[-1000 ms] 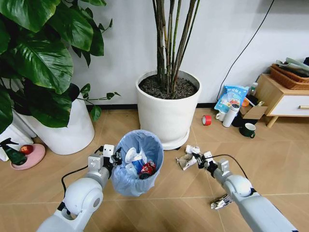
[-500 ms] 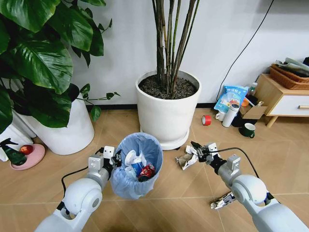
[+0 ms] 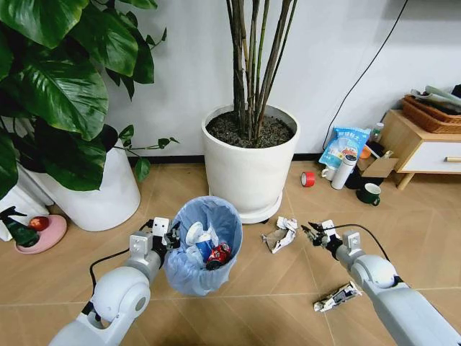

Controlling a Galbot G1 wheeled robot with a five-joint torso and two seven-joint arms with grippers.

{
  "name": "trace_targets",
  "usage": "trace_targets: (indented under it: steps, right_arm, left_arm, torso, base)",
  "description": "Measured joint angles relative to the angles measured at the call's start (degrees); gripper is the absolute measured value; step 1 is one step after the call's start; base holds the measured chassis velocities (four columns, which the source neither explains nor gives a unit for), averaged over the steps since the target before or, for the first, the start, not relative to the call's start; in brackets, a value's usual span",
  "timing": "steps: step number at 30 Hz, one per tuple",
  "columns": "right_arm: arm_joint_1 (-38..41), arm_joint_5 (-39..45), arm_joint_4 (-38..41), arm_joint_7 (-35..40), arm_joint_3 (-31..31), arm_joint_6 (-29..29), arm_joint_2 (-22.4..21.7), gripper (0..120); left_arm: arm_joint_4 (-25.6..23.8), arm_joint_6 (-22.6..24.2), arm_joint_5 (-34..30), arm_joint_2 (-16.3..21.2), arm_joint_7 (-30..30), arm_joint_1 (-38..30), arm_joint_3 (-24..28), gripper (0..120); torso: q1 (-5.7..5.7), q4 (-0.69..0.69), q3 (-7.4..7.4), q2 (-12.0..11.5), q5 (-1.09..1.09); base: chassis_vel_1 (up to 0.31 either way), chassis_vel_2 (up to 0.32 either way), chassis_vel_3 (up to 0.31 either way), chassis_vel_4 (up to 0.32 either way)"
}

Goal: Pick up the trash bin and place the garbage on the floor into it.

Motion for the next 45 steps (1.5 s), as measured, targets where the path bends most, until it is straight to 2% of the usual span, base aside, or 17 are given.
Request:
trace_targets:
  steps: [1, 4, 5, 9, 10, 12, 17, 23, 39, 45]
  right_arm:
    - [0.0, 0.0, 0.0, 0.0, 0.0, 0.0, 0.0, 46]
    - [4.4, -0.2, -6.9, -1.5, -1.8, 0.3, 1.9, 59]
    - [4.4, -0.2, -6.9, -1.5, -1.8, 0.3, 1.9, 59]
    - [9.7, -0.3, -15.0, -2.0, -3.7, 0.6, 5.1, 77]
    - [9.7, -0.3, -15.0, -2.0, -3.7, 0.6, 5.1, 77]
    - [12.6, -0.1, -18.9, -1.8, -4.5, 0.7, 8.1, 89]
    - [16.6, -0.2, -24.3, 1.0, -5.1, -0.5, 12.7, 99]
    - [20.7, -0.5, -31.0, 4.8, -5.0, -2.8, 16.1, 100]
    - [23.6, -4.2, -37.7, 9.2, -4.3, -4.7, 19.3, 100]
    - [23.6, -4.9, -39.6, 9.2, -3.6, -4.3, 19.5, 81]
  left_arm:
    - [0.0, 0.0, 0.0, 0.0, 0.0, 0.0, 0.0, 0]
    - [0.0, 0.0, 0.0, 0.0, 0.0, 0.1, -0.3, 0]
    - [0.0, 0.0, 0.0, 0.0, 0.0, 0.1, -0.3, 0]
    - [0.2, 0.0, 0.1, -0.1, -0.1, 0.0, -0.4, 0]
    - [0.2, 0.0, 0.1, -0.1, -0.1, 0.0, -0.4, 0]
    - [0.6, 0.0, 0.1, -0.4, -0.1, -0.2, -0.3, 0]
    - [1.0, 0.0, 0.3, -0.7, -0.1, -0.5, -0.2, 0]
    - [1.3, 0.0, 0.5, -0.8, 0.0, -0.8, -0.1, 0]
    - [1.4, 0.0, 0.5, -0.7, 0.0, -0.8, 0.0, 0]
    - [1.2, 0.0, 0.4, -0.5, 0.0, -0.8, 0.0, 0]
  torso:
    - [0.00, 0.00, 0.00, 0.0, 0.00]
    - [0.00, 0.00, 0.00, 0.0, -0.01]
    - [0.00, 0.00, 0.00, 0.0, -0.01]
    - [0.00, -0.01, 0.00, 0.0, -0.03]
    - [0.00, -0.01, 0.00, 0.0, -0.03]
    - [0.00, 0.00, 0.00, 0.0, 0.01]
    - [0.00, 0.02, 0.00, 0.0, 0.01]
    - [0.00, 0.01, 0.00, 0.0, -0.01]
    - [0.00, 0.00, -0.01, 0.0, 0.00]
    - [0.00, 0.00, -0.01, 0.0, 0.00]
  base:
    - [0.000, 0.000, 0.000, 0.000]
    - [0.000, 0.000, 0.000, 0.000]
    - [0.000, 0.000, 0.000, 0.000]
    - [0.000, 0.000, 0.000, 0.000]
    - [0.000, 0.000, 0.000, 0.000]
    - [0.000, 0.000, 0.000, 0.000]
    - [0.000, 0.000, 0.000, 0.000]
    - [0.000, 0.000, 0.000, 0.000]
    - [0.000, 0.000, 0.000, 0.000]
    - [0.000, 0.000, 0.000, 0.000]
